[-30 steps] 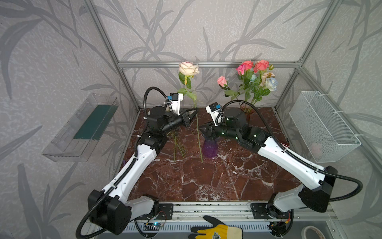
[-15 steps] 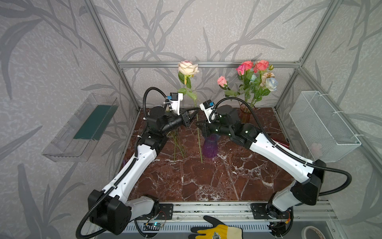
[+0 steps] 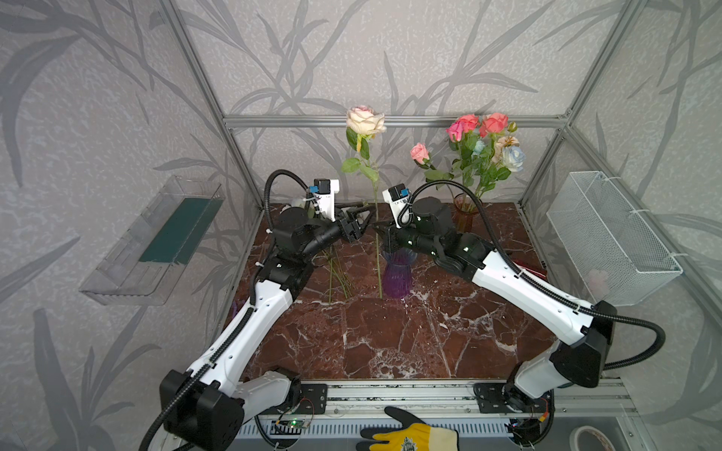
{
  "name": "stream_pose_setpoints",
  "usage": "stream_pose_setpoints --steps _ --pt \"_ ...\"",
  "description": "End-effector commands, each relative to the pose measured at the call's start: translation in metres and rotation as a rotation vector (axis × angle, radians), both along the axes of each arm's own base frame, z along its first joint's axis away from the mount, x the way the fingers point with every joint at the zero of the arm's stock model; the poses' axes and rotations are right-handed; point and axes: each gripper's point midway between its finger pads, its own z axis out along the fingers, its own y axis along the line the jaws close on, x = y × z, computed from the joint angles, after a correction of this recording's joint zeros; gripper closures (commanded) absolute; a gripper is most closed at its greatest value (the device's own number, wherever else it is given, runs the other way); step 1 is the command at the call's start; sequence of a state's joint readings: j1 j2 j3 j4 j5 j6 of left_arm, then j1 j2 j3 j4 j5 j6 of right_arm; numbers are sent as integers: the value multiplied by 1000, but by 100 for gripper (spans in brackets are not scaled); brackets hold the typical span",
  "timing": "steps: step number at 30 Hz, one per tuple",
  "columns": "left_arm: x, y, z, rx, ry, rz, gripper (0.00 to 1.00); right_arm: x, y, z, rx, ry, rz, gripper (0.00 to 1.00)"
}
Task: Arrange the flowers into the vase
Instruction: 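Open left gripper and withdraw while right gripper carries rose over blue-purple vase, then lower the cream rose stem into the blue-purple vase with right gripper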
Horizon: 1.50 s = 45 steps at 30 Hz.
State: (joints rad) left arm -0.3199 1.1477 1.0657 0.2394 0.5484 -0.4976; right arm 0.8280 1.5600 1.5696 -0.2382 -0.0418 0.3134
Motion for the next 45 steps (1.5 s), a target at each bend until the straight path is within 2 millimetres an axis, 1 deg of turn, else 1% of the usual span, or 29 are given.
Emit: stream_pose_setpoints --steps 1,3,6,9,11,13,14,16,17,19,21,24,30,36,39,45 --pt "2 32 15 -3 -72 174 37 8 -22 44 74 -100 -78 100" --pt "6 52 12 5 -67 296 35 14 -31 54 90 -124 -113 100" --pt "16 91 0 25 -21 526 33 20 -47 75 114 -189 -167 100" --pt "24 135 -19 34 54 770 32 23 -63 98 118 -288 -229 100" --pt "25 160 -30 25 99 891 31 26 -75 114 125 -351 -275 100" --pt "28 171 -37 14 121 934 31 31 -86 124 131 -389 -314 100" --pt "29 173 -39 6 128 933 31 34 -91 129 128 -406 -332 100" --pt "32 171 -41 0 134 915 31 41 -98 130 125 -414 -358 100" --pt "33 169 -42 -1 136 906 32 46 -101 128 122 -407 -370 100" --pt "35 168 -44 1 141 900 32 52 -103 120 115 -383 -377 100" --pt "36 169 -45 3 145 904 32 55 -101 107 105 -354 -373 100" --pt "37 169 -47 6 148 904 32 57 -97 77 92 -293 -362 100" --pt "42 166 -53 13 167 890 32 55 -84 10 63 -138 -315 100" --pt "48 159 -60 20 197 859 32 43 -69 -41 5 -36 -267 100" --pt "49 159 -63 23 205 857 32 40 -64 -59 -19 2 -254 100" --pt "52 157 -66 34 215 850 32 34 -52 -83 -45 60 -213 97"
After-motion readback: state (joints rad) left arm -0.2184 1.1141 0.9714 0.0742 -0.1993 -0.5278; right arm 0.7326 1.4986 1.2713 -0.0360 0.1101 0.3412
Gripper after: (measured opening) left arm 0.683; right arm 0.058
